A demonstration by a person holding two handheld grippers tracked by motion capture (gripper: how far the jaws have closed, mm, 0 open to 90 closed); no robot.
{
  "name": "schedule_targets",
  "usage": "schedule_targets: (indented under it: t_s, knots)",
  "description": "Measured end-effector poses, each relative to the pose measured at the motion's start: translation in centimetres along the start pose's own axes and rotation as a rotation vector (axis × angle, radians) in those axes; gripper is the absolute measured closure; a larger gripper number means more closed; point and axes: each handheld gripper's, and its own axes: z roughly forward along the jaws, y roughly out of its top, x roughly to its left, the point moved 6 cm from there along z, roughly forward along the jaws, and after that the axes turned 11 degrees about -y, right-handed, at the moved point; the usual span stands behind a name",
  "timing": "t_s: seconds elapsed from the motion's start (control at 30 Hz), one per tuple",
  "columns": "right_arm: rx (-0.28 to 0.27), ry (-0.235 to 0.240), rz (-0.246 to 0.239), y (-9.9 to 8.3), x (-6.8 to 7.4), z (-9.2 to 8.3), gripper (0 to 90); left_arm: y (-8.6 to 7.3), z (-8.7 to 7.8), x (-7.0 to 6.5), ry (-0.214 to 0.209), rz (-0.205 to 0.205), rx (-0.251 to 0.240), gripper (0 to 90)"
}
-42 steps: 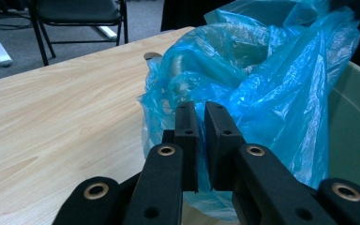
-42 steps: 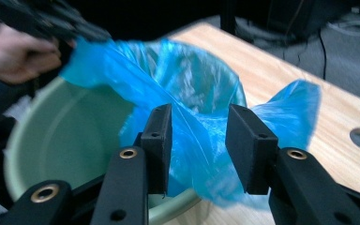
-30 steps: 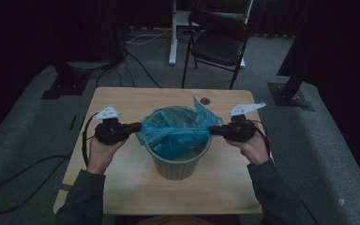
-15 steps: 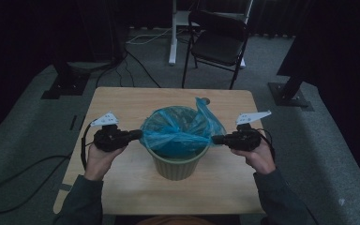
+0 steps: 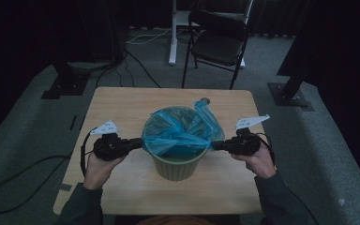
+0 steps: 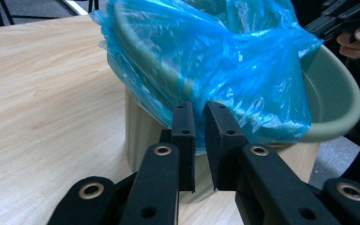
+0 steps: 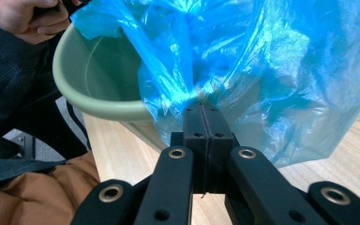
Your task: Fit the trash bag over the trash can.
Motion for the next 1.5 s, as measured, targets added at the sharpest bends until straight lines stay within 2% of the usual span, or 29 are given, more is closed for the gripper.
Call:
schedule_targets:
  t_s: [0.27, 0.37, 0.4, 0.53, 0.8, 0.87, 0.93, 0.97, 1.03, 1.17, 1.2, 1.23, 1.37, 1.5]
  knots:
    - [0.003, 0.016, 0.007, -0.3, 0.2, 0.1, 90.0, -0.5, 0.1, -0.2, -0.004, -0.009, 0.003, 80.2]
    - [0.0, 0.013, 0.013, -0.1, 0.2, 0.3, 90.0, -0.2, 0.1, 0.3, 0.017, -0.012, 0.002, 80.6]
    - [-0.003, 0.013, 0.015, 0.0, 0.2, 0.4, 90.0, 0.1, 0.2, 0.8, 0.034, -0.015, -0.005, 80.6]
    - [-0.024, 0.015, 0.025, 0.5, 0.1, 1.1, 90.0, 0.4, 0.3, 1.6, 0.037, -0.033, -0.035, 88.1]
    - [-0.027, 0.019, 0.029, 0.3, 0.1, 1.2, 90.0, -0.2, 0.2, 0.6, 0.024, -0.01, -0.017, 89.6]
    - [-0.028, 0.018, 0.029, 0.3, 0.2, 1.3, 90.0, -0.3, -0.1, 0.4, 0.026, 0.0, -0.02, 84.8]
    - [-0.028, 0.011, 0.027, 0.3, 0.2, 1.3, 90.0, -0.2, -0.2, 0.5, 0.045, 0.007, -0.024, 75.3]
    - [-0.028, 0.011, 0.027, 0.3, 0.2, 1.3, 90.0, -0.2, -0.3, 0.6, 0.039, 0.012, -0.029, 75.3]
    - [-0.029, 0.008, 0.03, 0.3, 0.1, 1.3, 89.9, 0.0, -0.3, 0.6, 0.022, 0.014, -0.043, 66.2]
    - [-0.031, 0.008, 0.03, 0.3, 0.0, 1.4, 89.8, 0.1, 0.3, 0.6, -0.029, 0.013, -0.033, 50.9]
    - [-0.031, 0.008, 0.03, 0.3, 0.0, 1.4, 89.8, 0.1, 0.3, 0.6, -0.029, 0.013, -0.033, 48.3]
    - [-0.031, 0.008, 0.03, 0.3, 0.0, 1.4, 89.8, 0.2, 0.6, 0.6, -0.053, 0.001, -0.04, 48.3]
    - [-0.034, 0.004, 0.035, 0.2, 0.0, 1.3, 89.8, 0.4, 0.7, 0.4, -0.078, -0.006, -0.048, 52.6]
    - [-0.033, 0.003, 0.035, 0.3, 0.0, 1.3, 89.8, 0.5, 0.6, 0.4, -0.07, -0.009, -0.056, 65.0]
